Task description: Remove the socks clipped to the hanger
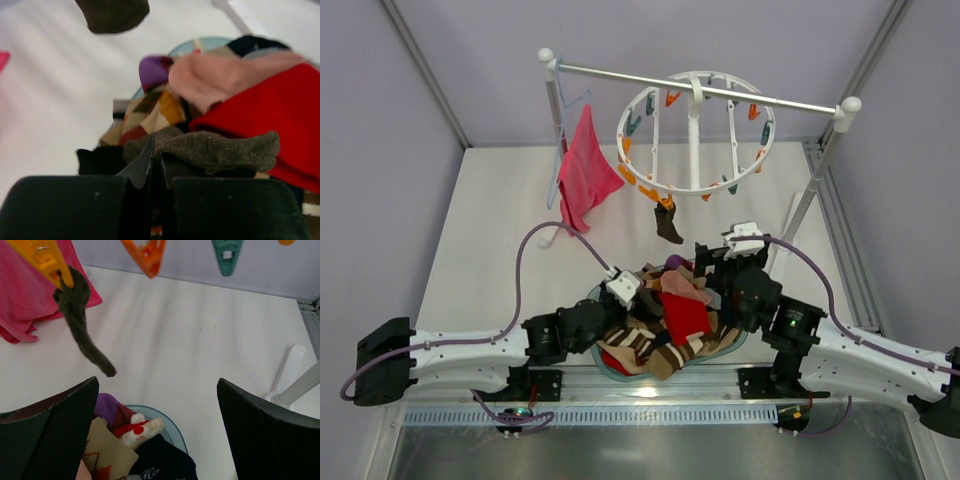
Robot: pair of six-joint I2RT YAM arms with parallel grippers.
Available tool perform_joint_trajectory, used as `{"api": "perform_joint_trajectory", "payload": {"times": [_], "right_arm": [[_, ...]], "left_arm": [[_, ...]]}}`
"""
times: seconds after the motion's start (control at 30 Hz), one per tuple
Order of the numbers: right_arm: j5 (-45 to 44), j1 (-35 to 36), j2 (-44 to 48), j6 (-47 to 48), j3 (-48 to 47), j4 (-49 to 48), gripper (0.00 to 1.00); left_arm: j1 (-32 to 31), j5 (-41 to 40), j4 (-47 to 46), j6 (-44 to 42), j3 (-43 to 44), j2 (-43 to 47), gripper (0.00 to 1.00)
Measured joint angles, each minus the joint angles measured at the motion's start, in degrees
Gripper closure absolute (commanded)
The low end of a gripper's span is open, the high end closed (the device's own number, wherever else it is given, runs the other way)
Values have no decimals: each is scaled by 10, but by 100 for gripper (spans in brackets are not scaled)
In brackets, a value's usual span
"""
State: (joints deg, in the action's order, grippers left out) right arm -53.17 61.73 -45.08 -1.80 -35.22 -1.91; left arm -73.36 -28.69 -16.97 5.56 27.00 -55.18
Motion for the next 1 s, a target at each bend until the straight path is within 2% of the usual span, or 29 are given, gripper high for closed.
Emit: {"api": "perform_joint_trajectory", "payload": {"times": [0.17, 0.37, 0.43, 0.67, 0.7, 0.73, 0.8, 0.83, 0.87, 0.93, 1.0], "right_arm": [[0, -2, 74, -5, 53, -16, 0], [1, -3, 118, -7, 75, -30, 0], [0, -4, 121, -8, 77, -34, 0], [1, -4, 113, -9, 78, -37, 0], [1, -4, 113, -9, 78, -37, 0], [1, -4, 113, -9, 78, -37, 0], [1, -4, 113, -9, 78, -37, 0], [1, -4, 113, -10, 79, -37, 0], [2, -4, 113, -10, 79, -37, 0], [2, -4, 113, -10, 79, -37, 0], [3, -4, 113, -10, 79, -37, 0]], "left_arm": [[0, -26, -41, 71, -68, -59, 100], [-28, -109, -121, 110, -25, -203, 100], [-46, -124, -138, 111, -12, -227, 100], [-89, -143, -103, 112, -9, -195, 100], [-92, -145, -91, 113, -9, -185, 97], [-93, -149, -75, 114, -9, -169, 84], [-95, -155, -49, 115, -9, -141, 67], [-96, -160, -37, 115, -9, -125, 48], [-96, -164, -31, 116, -9, -114, 39], [-97, -173, -7, 114, -9, -86, 23], [-98, -180, 11, 107, -8, -62, 19]]}}
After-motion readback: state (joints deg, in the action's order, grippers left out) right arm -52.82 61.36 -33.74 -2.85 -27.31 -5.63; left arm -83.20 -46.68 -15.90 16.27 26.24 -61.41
